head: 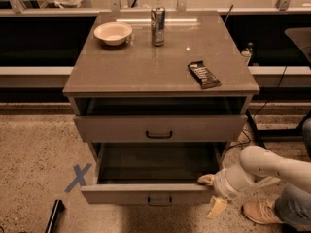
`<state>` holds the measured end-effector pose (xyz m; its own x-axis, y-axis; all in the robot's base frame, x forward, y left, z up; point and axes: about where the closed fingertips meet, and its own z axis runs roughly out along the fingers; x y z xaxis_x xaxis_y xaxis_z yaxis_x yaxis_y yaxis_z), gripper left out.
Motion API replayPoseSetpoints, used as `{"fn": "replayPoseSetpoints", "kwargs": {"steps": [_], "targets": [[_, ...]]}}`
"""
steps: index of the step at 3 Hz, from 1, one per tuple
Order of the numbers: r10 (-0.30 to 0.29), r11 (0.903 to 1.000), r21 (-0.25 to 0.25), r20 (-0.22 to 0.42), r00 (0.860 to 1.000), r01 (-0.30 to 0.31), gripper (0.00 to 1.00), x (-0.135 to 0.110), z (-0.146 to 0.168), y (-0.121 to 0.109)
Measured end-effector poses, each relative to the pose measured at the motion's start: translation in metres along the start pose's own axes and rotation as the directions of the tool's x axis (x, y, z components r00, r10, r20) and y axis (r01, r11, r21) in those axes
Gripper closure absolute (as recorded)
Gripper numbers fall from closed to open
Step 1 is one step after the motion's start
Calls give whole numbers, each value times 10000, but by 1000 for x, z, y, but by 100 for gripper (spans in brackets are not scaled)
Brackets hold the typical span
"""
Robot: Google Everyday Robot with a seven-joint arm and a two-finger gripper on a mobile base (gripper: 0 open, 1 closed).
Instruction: Open middle drawer
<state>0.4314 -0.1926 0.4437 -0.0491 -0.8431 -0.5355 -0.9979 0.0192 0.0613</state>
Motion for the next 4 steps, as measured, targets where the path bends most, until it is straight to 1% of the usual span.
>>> {"fn": "replayPoseSetpoints", "kwargs": {"steps": [1, 2, 3, 4], "targets": [[-5, 9994, -360, -106, 9999, 1, 24, 3, 7, 9], [-144, 9979, -639, -8, 9999, 143, 25, -2, 7, 22], [-281, 9954, -908, 134, 9995, 292, 31, -6, 5, 34], [-384, 9936, -1047, 396, 9985, 424, 38, -9, 0, 44]]}}
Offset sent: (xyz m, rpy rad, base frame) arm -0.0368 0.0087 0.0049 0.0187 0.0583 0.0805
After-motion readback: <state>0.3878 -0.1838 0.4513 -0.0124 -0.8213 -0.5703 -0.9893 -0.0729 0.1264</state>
